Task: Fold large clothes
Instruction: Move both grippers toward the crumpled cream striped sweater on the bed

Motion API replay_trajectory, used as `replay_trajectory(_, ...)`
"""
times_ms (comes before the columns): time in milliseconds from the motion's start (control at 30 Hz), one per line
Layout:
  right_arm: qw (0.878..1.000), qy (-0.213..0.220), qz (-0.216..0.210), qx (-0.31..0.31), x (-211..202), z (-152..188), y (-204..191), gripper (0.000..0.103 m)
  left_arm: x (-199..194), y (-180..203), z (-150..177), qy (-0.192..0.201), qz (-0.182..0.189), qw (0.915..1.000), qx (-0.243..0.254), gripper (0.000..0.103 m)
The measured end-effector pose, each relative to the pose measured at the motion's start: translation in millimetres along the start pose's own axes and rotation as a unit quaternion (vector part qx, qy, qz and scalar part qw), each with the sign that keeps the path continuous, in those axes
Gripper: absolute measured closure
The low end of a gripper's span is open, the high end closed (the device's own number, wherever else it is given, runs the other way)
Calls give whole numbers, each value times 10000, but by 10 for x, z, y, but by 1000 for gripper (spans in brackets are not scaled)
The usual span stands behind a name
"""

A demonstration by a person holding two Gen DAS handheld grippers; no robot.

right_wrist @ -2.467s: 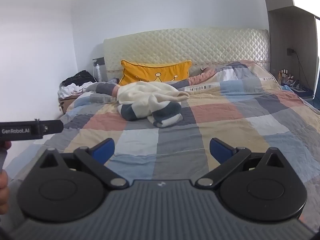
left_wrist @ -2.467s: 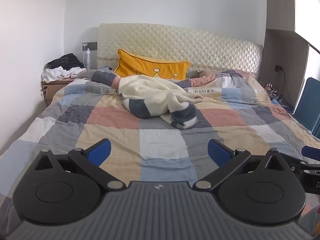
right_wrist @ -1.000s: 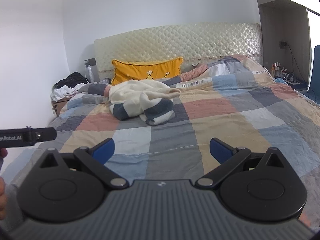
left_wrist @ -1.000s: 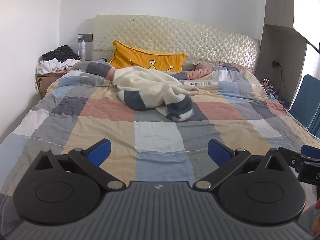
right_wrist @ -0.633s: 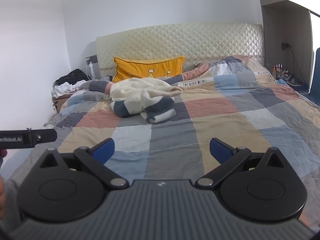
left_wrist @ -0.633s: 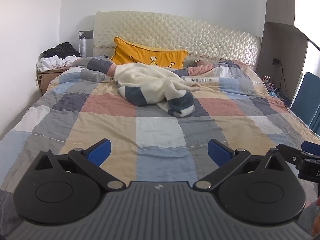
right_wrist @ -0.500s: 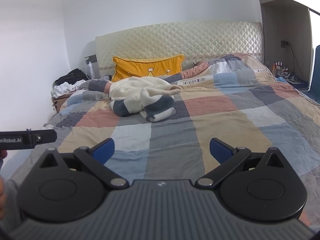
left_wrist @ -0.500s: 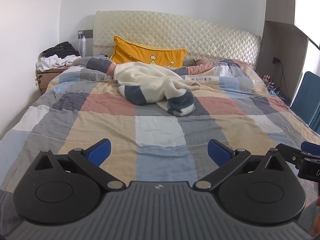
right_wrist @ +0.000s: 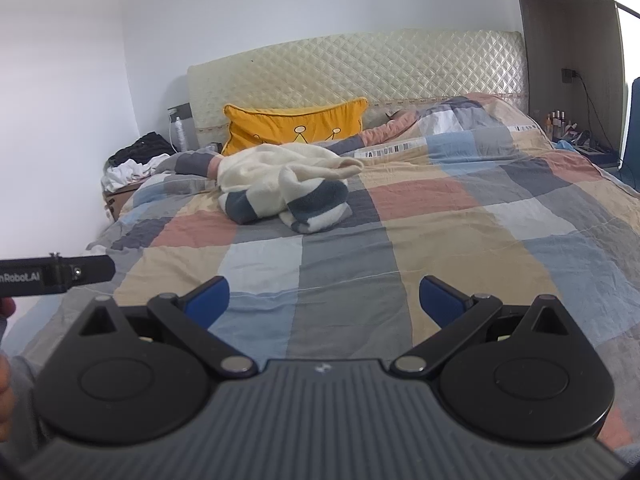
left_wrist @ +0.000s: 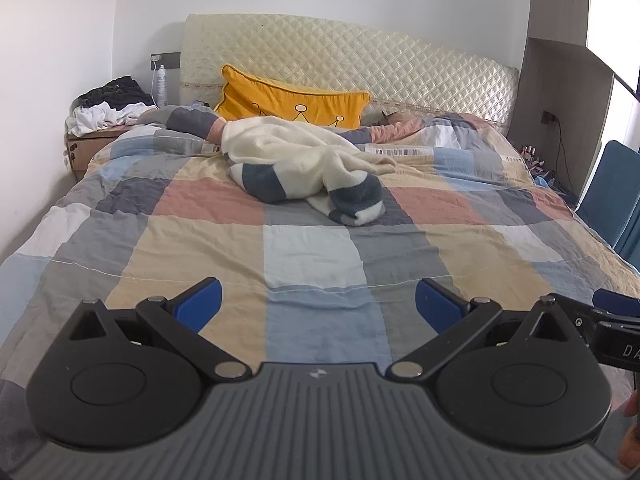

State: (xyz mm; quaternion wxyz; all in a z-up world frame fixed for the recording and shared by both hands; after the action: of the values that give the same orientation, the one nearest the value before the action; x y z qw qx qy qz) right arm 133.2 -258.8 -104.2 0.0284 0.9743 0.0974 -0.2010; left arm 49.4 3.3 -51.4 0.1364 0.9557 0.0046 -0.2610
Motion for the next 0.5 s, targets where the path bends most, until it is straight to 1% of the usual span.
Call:
replay_trajectory(167,10000,-12,8,25,20,13,11,0,50,0,4,-54,26,10000,-1,0)
replay_trajectory(233,10000,15,-83,51,33,6,3,0,79,-12,8,-103,49,9999,-14,0)
replay_trajectory(367,9996,74,-158,236,33,-27,31,0,151,-25,36,-248,249,9994,-68,0)
replay_trajectory(500,9996,47,-224,183,85,-62,42,0,238,-28,43,-261,207,9994,23,0)
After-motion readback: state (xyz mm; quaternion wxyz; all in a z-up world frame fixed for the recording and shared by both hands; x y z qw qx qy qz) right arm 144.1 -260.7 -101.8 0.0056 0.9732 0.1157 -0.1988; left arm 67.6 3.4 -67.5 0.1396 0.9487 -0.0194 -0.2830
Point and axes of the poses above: each gripper's, at about its wrist camera, not at the fingertips, and x roughly the way its jaws point, y to its right, z to its underside, the point moved 2 cm from there along x, roughly the way its jaws point, and after that the axes turned 11 degrees about -x, right-handed, at the moved point
